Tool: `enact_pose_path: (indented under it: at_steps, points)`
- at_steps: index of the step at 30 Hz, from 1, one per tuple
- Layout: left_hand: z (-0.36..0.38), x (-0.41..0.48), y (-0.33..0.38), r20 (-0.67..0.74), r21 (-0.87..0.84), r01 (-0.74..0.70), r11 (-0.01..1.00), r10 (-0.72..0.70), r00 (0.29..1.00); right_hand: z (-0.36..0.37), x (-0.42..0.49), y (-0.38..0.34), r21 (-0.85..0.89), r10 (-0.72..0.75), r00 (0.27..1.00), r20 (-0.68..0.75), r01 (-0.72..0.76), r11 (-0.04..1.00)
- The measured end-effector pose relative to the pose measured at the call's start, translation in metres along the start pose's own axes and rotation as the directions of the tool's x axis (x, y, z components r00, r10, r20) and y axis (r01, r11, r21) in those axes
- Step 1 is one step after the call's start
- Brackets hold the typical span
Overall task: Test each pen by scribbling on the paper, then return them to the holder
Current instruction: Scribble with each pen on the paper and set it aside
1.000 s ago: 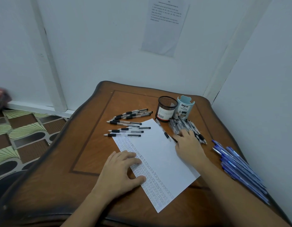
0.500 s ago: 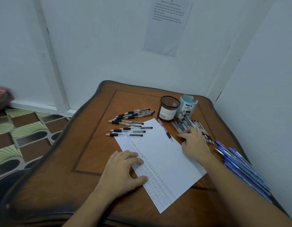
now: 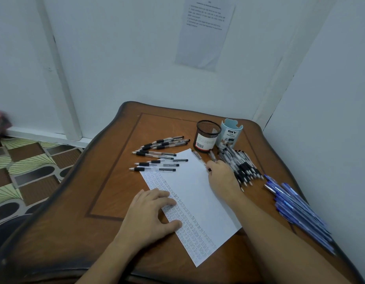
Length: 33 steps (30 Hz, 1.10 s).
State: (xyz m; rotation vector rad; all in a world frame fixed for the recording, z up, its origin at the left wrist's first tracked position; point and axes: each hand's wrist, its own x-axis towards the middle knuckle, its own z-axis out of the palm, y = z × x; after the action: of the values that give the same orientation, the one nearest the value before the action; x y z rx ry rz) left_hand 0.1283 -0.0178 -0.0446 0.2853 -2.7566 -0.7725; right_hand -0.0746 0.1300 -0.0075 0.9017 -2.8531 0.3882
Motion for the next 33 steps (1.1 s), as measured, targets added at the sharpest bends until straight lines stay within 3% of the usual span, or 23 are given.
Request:
enact_pose_path:
  at_steps: [9,15,22,27,33]
  points:
    - [-0.004,-0.002,0.004,0.012,0.027,0.037,0.999,-0.037,0.999,-0.006,-0.024,0.03,0.084,0.119,0.992,-0.047,-0.114,0.99]
    - [-0.011,-0.004,0.01,0.106,0.17,0.068,0.983,-0.087,0.99,-0.002,-0.02,0.039,0.088,0.145,0.984,-0.102,-0.137,0.987]
    - [-0.011,-0.006,0.011,0.064,0.205,0.072,0.976,-0.087,0.994,-0.005,-0.014,0.053,0.128,0.186,0.978,-0.094,-0.174,0.976]
    - [-0.01,-0.008,0.011,0.087,0.289,0.127,0.949,-0.158,0.984,-0.01,-0.014,0.057,0.241,0.18,0.983,0.026,-0.181,0.953]
    - [-0.016,-0.008,0.01,0.111,0.329,0.128,0.936,-0.173,0.979,-0.009,-0.013,0.028,0.248,0.1,0.995,-0.01,-0.094,0.964]
